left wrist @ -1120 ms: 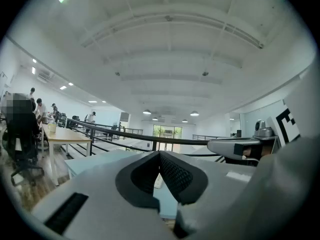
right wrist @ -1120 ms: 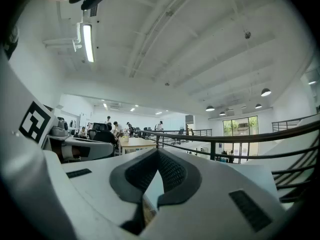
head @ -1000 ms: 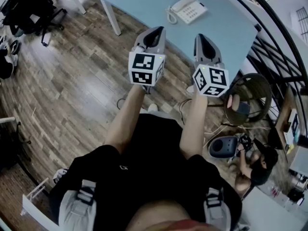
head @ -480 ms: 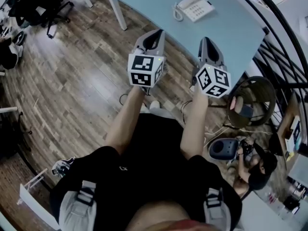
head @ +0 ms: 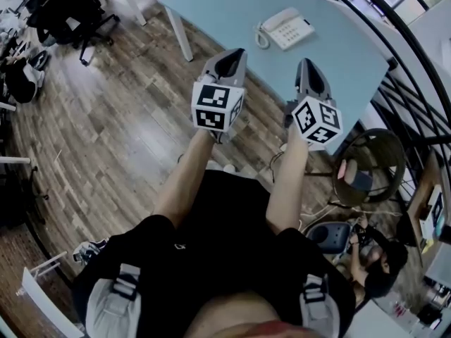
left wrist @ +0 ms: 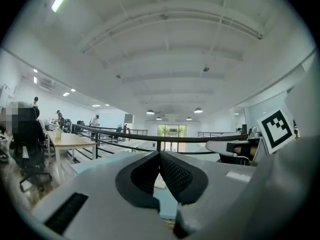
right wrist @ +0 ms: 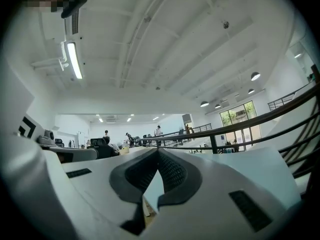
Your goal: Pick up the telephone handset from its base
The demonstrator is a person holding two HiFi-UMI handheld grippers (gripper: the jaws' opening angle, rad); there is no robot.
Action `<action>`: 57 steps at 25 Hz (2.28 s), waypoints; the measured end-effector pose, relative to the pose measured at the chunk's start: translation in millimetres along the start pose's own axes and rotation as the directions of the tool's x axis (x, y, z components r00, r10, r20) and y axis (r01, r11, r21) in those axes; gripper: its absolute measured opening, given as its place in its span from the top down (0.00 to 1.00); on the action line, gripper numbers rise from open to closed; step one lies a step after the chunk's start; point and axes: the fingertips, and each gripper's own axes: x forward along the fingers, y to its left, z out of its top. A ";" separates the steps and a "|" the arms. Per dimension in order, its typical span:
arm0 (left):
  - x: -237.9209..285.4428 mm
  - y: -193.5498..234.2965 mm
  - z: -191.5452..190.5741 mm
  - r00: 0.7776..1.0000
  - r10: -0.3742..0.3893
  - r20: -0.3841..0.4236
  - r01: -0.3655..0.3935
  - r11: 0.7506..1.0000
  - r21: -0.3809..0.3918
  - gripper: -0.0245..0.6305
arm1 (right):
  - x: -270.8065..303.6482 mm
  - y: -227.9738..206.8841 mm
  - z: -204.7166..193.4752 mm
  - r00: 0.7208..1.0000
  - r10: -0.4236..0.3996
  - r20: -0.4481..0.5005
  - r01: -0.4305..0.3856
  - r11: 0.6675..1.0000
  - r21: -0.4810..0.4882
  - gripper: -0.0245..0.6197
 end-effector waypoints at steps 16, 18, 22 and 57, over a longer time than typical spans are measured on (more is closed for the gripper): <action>71.8 53.6 4.3 1.000 0.004 0.024 -0.003 0.999 -0.041 0.96 | 78.6 -21.8 -7.9 1.000 0.010 -0.005 -0.010 1.000 0.001 0.97; 100.1 62.4 -2.9 1.000 -0.015 0.011 0.015 0.998 -0.054 0.96 | 99.0 -42.7 -11.3 1.000 -0.026 -0.007 0.026 1.000 0.008 0.97; 161.6 86.1 -19.2 0.998 -0.056 -0.030 0.054 0.996 -0.071 0.96 | 148.8 -73.2 -26.8 0.997 -0.079 -0.025 0.080 0.996 0.031 0.97; 452.8 146.2 -167.8 0.885 -0.276 -0.376 0.180 0.946 -0.270 0.96 | 366.5 -198.4 -224.1 0.858 -0.089 -0.506 0.255 0.929 0.268 0.69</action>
